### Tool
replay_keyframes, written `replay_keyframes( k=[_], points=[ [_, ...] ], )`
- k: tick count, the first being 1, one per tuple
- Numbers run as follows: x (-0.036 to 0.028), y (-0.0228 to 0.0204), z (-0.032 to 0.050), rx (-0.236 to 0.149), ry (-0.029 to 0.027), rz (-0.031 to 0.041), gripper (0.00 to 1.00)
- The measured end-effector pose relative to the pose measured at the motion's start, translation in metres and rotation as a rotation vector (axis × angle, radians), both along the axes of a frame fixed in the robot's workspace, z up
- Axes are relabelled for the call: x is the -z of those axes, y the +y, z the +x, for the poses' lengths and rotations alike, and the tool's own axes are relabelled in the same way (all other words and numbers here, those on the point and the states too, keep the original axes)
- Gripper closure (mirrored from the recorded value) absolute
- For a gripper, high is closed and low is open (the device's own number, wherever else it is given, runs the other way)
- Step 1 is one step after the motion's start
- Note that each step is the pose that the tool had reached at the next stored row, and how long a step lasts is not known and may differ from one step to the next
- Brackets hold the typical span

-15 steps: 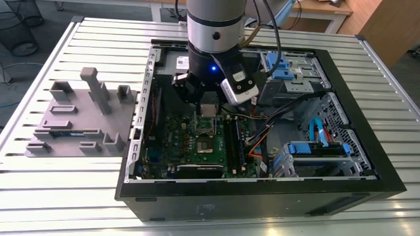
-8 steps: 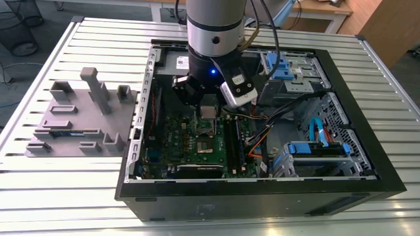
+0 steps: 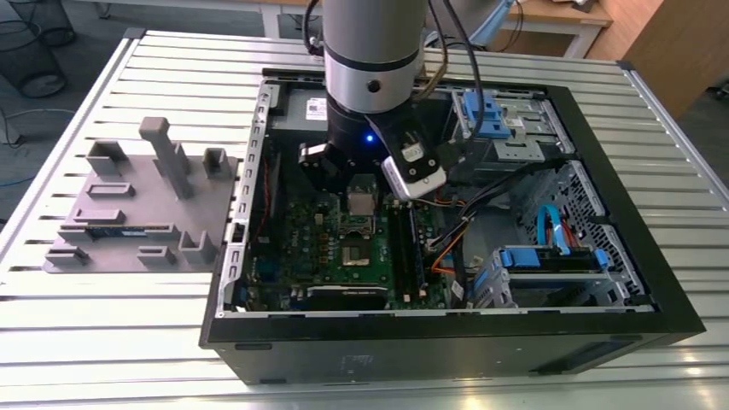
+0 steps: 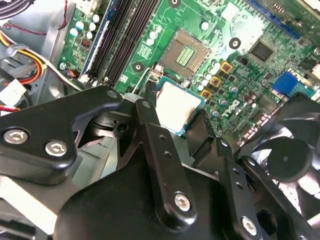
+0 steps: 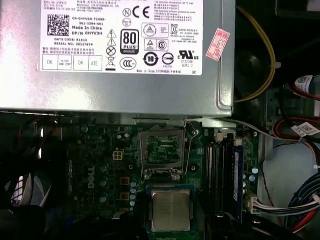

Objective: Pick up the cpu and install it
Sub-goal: 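Place the cpu into insertion slot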

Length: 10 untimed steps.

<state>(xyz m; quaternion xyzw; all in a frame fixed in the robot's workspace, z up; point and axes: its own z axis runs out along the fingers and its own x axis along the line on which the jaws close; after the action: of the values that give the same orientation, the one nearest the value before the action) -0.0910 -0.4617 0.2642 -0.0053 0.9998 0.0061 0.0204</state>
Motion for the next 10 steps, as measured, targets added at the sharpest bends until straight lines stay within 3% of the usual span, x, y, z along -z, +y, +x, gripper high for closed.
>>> replay_keyframes(
  k=[10],
  points=[
    [0.0144,-0.0078,0.0000,0.000,0.0000,0.0000,0.53]
  ],
)
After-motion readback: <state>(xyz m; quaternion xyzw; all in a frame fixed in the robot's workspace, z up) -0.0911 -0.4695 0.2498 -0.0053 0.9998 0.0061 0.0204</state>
